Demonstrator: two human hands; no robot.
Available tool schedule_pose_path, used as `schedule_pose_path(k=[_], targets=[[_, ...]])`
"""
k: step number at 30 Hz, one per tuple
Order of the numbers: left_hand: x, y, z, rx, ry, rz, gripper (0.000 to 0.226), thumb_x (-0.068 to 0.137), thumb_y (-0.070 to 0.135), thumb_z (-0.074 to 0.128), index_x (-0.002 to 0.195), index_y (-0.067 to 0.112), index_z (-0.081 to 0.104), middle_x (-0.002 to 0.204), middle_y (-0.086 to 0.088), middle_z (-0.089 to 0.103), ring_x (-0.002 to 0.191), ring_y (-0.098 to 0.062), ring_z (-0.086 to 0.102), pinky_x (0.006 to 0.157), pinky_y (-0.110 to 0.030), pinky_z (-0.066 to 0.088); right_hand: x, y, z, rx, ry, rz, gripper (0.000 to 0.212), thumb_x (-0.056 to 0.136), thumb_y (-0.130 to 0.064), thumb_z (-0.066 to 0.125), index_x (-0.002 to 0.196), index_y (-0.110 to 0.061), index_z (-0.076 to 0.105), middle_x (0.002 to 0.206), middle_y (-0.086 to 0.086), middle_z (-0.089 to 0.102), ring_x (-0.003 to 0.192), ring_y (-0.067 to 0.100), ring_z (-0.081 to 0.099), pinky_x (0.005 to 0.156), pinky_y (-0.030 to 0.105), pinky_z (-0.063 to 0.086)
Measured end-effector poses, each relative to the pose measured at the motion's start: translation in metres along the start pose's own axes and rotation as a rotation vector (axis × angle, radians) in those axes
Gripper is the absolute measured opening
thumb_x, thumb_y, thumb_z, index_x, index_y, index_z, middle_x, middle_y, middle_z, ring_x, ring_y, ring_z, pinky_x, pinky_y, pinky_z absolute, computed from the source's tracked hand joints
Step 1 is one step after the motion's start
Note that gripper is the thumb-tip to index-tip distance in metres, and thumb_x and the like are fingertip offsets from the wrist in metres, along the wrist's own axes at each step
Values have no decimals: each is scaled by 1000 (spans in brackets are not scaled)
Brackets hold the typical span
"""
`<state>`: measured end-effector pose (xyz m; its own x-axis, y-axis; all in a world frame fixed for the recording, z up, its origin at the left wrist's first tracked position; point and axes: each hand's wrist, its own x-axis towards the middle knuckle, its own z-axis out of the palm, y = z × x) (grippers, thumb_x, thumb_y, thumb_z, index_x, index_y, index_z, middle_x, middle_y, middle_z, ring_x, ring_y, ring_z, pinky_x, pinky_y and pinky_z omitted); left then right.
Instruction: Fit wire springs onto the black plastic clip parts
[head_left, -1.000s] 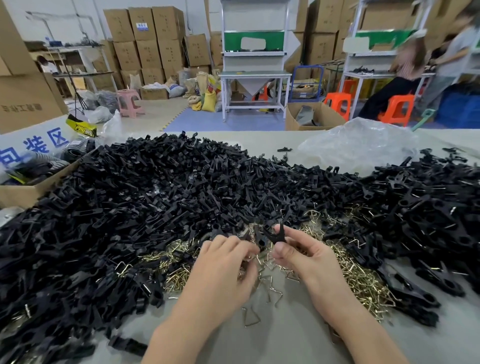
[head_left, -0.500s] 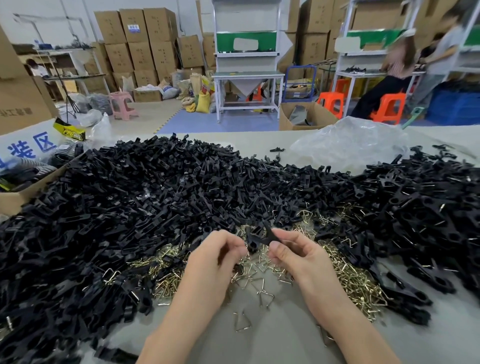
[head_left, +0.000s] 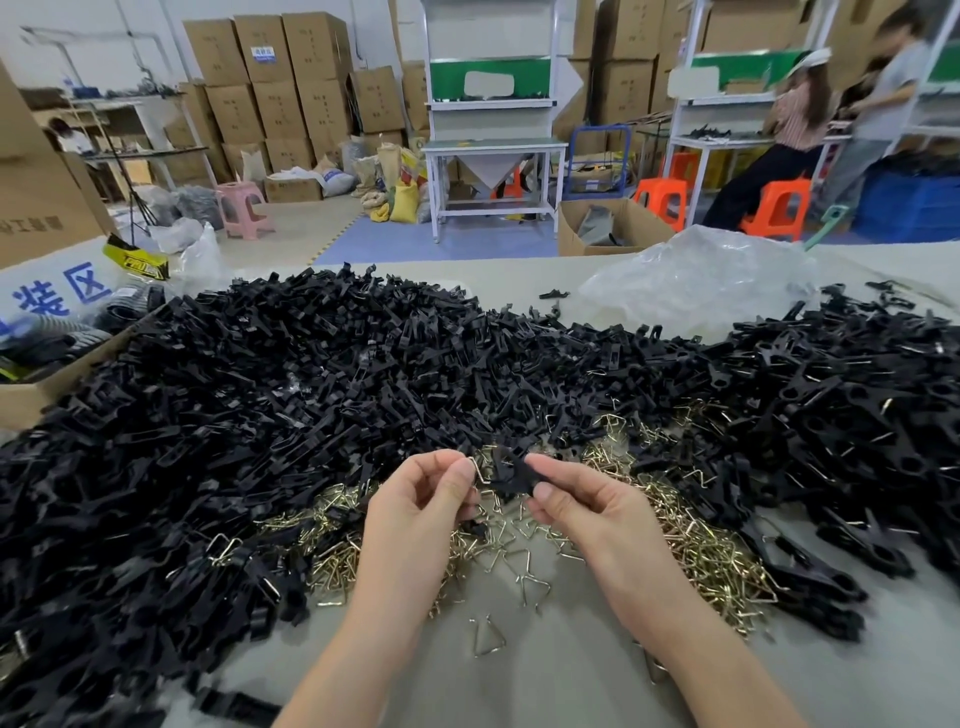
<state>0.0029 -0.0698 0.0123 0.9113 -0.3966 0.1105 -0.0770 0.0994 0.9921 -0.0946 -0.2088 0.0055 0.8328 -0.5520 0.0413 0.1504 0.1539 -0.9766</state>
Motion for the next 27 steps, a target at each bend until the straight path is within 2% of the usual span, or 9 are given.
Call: schedule_pose_path(k=[3,6,9,13,15,20,24,27], targets=[[0,-1,2,-23,-2,-4,6,94,18,68,94,14,73,81,-2,75,76,-15,70,77,-24,59,-1,-2,1,-9,-11,-11,34,88,-6,71,94,-38,82,97,-1,80,88,13,76,77,14,55],[1,-1,1,-55,29,-5,7,92,23,70,92,19,74,84,1,75,79,-10,69,77,-22,57,-2,-3,2,-8,-17,-22,34,87,-9,72,95,-41,81,95,0,80,87,13,76,78,14,54],[1,0,3,-71,39,9,6,91,28,71,89,23,75,78,12,71,71,0,62,70,-13,50,-2,-4,2,-15,-25,-17,35,89,-6,72,94,-39,82,94,0,80,87,13,76,78,14,54],[-2,-1,8,-41,33,21,7,92,23,70,93,17,74,78,13,73,68,5,62,65,-8,47,-2,-3,4,-28,-40,0,31,90,-5,72,99,-32,82,97,4,79,90,15,76,80,16,55],[-2,-2,9,-57,43,21,7,92,22,70,93,16,73,80,13,74,71,5,63,67,-9,49,-2,-3,5,-25,-48,9,30,89,-7,73,101,-33,81,98,3,79,91,16,75,81,17,55],[-2,-4,12,-101,70,-14,5,93,20,70,90,17,74,79,9,74,66,2,62,64,-10,49,-4,-2,8,-42,-89,0,31,77,-28,76,106,-39,79,95,1,79,91,16,74,82,18,54],[-5,-6,16,-162,108,-48,9,92,21,70,95,13,74,87,2,74,72,-5,62,68,-16,52,-4,-1,8,-21,-90,-14,31,77,-28,76,106,-39,79,96,0,79,92,16,75,81,17,55],[-8,-6,21,-195,150,-57,7,91,21,72,92,15,74,86,3,74,75,-7,64,69,-19,54,-4,0,8,-16,-80,-12,31,76,-29,77,106,-40,79,98,1,79,94,19,75,83,18,55]])
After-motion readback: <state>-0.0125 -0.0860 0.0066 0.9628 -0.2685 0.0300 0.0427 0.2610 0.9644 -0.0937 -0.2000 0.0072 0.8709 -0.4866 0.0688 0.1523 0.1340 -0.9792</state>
